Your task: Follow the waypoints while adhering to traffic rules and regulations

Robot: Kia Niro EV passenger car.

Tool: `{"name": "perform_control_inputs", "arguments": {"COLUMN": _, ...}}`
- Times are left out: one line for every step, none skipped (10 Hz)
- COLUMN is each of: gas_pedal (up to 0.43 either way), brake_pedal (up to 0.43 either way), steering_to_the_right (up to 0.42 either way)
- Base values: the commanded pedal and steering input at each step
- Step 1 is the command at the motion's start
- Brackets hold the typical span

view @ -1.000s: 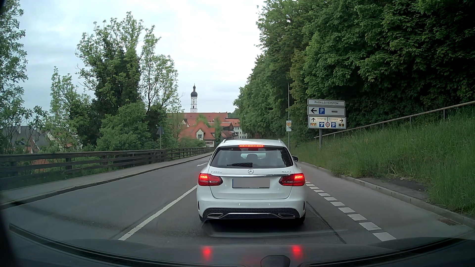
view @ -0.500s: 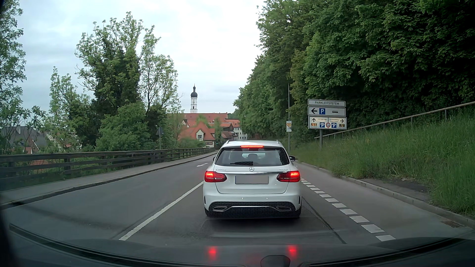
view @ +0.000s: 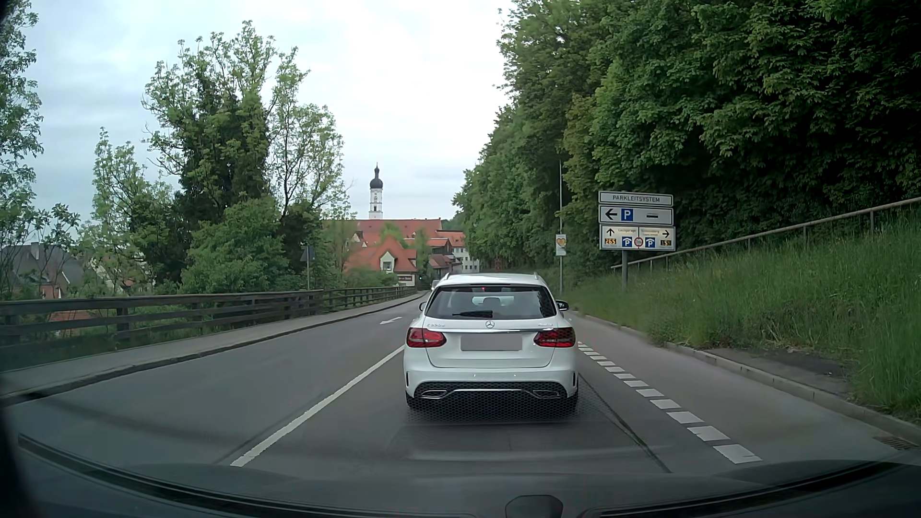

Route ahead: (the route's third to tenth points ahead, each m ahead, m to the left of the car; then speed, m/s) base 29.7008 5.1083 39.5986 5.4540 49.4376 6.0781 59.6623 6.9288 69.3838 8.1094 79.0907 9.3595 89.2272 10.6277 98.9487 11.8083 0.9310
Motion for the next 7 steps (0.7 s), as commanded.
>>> {"name": "perform_control_inputs", "arguments": {"gas_pedal": 0.000, "brake_pedal": 0.024, "steering_to_the_right": -0.003}}
{"name": "perform_control_inputs", "arguments": {"gas_pedal": 0.000, "brake_pedal": 0.030, "steering_to_the_right": -0.003}}
{"name": "perform_control_inputs", "arguments": {"gas_pedal": 0.000, "brake_pedal": 0.024, "steering_to_the_right": -0.003}}
{"name": "perform_control_inputs", "arguments": {"gas_pedal": 0.000, "brake_pedal": 0.030, "steering_to_the_right": -0.003}}
{"name": "perform_control_inputs", "arguments": {"gas_pedal": 0.000, "brake_pedal": 0.024, "steering_to_the_right": -0.003}}
{"name": "perform_control_inputs", "arguments": {"gas_pedal": 0.000, "brake_pedal": 0.030, "steering_to_the_right": -0.003}}
{"name": "perform_control_inputs", "arguments": {"gas_pedal": 0.000, "brake_pedal": 0.030, "steering_to_the_right": -0.003}}
